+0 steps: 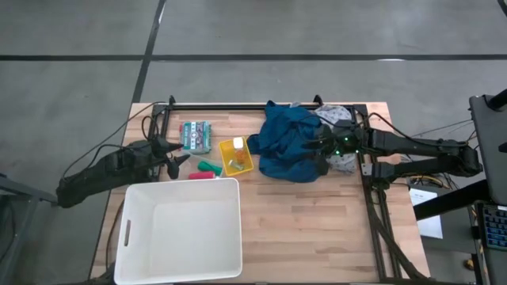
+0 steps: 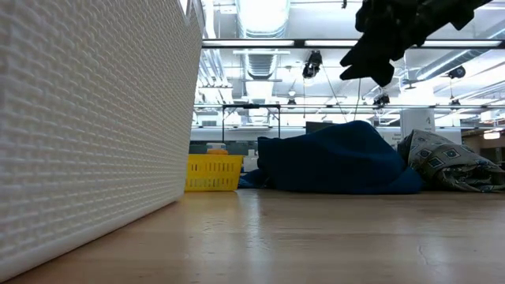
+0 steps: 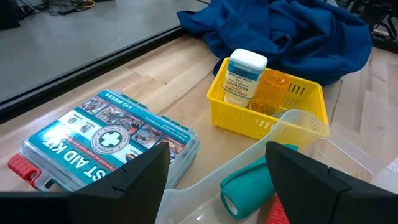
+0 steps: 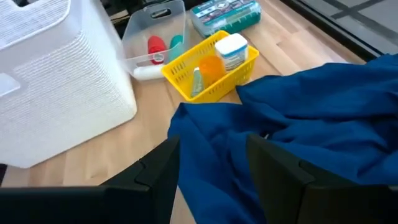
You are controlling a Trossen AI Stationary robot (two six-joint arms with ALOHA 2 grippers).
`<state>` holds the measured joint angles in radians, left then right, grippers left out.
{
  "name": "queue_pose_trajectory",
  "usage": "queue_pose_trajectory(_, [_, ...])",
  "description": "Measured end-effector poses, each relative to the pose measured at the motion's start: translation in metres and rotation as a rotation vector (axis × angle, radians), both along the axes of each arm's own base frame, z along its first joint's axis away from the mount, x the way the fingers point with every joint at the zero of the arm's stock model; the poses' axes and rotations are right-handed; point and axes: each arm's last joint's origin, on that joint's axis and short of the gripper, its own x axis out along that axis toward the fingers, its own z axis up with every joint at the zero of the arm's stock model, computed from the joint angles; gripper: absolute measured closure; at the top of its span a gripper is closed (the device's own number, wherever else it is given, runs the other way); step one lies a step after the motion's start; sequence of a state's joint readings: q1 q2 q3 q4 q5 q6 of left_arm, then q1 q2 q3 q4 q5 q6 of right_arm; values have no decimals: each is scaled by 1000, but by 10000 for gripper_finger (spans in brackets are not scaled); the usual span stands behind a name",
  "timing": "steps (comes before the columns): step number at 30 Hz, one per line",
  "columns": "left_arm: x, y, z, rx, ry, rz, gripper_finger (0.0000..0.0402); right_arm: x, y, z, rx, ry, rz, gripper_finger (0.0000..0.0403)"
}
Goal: Pick & place medical supplies in basket/bin
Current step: Put the blue patient gown into the white bin
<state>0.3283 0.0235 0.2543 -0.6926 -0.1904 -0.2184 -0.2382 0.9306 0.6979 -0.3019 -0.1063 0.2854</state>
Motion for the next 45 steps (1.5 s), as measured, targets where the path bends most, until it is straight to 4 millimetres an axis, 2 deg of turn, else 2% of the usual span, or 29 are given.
queue_pose_trajectory(5, [0,0,0,0,0,0,130,-1,-2,0,-50,9,-35,225])
queue_pose_trajectory(11, [0,0,0,0,0,0,130,-2,-1,1,-150,18,22,211])
queue_pose_trajectory(25, [0,0,0,0,0,0,130,-2,-1,0,-335,58,141,65])
queue_pose_trajectory(31, [0,0,0,0,0,0,130,-2,-1,0,-337,60,143,22])
queue_pose_trajectory(36, [0,0,0,0,0,0,130,-2,-2,0,-341,69,122,4])
queue_pose_trajectory(45, [0,0,0,0,0,0,130,-4,-5,-3,-410,140,63,3])
